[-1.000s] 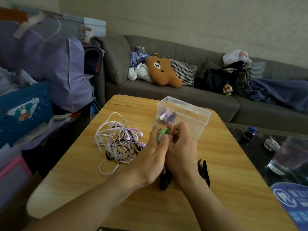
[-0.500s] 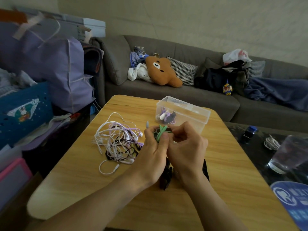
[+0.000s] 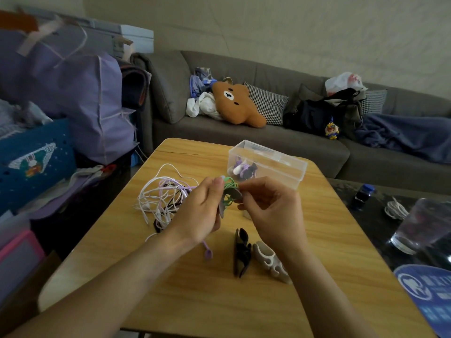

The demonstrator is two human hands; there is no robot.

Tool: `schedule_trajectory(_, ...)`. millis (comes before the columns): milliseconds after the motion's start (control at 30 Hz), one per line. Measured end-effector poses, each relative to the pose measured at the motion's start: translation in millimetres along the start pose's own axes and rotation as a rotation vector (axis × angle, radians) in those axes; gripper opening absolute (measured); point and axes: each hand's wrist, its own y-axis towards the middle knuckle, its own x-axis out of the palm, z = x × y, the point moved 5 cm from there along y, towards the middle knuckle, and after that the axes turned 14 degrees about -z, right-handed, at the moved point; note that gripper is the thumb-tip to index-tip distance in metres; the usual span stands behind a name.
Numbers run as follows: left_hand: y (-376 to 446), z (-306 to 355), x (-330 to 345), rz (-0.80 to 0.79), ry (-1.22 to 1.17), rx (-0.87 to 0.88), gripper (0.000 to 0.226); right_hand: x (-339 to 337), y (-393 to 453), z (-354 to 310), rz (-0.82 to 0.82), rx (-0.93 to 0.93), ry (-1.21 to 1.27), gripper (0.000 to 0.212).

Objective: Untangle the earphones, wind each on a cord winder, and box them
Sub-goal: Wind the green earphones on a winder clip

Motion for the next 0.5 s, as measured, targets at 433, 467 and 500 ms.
schedule_trajectory(433,-1.7,3.0,2.9,-0.097,-0.134,-0.127,0.036,0.9,3.4,5.4,-0.012,0.147,0.022,0.007)
schedule_trajectory(467,-1.6,5.3,2.7,-0.097,-0.07,-0.095,0.031,0.1,3.4,7.7,-0.003,0.167,0.06,0.008)
schedule_trajectory(500,-1.6,7.6,3.5,-0.107,-0.013,-0.062,0.024,-1.2,3.2,9.1,0.009,0.178,0.091,0.009)
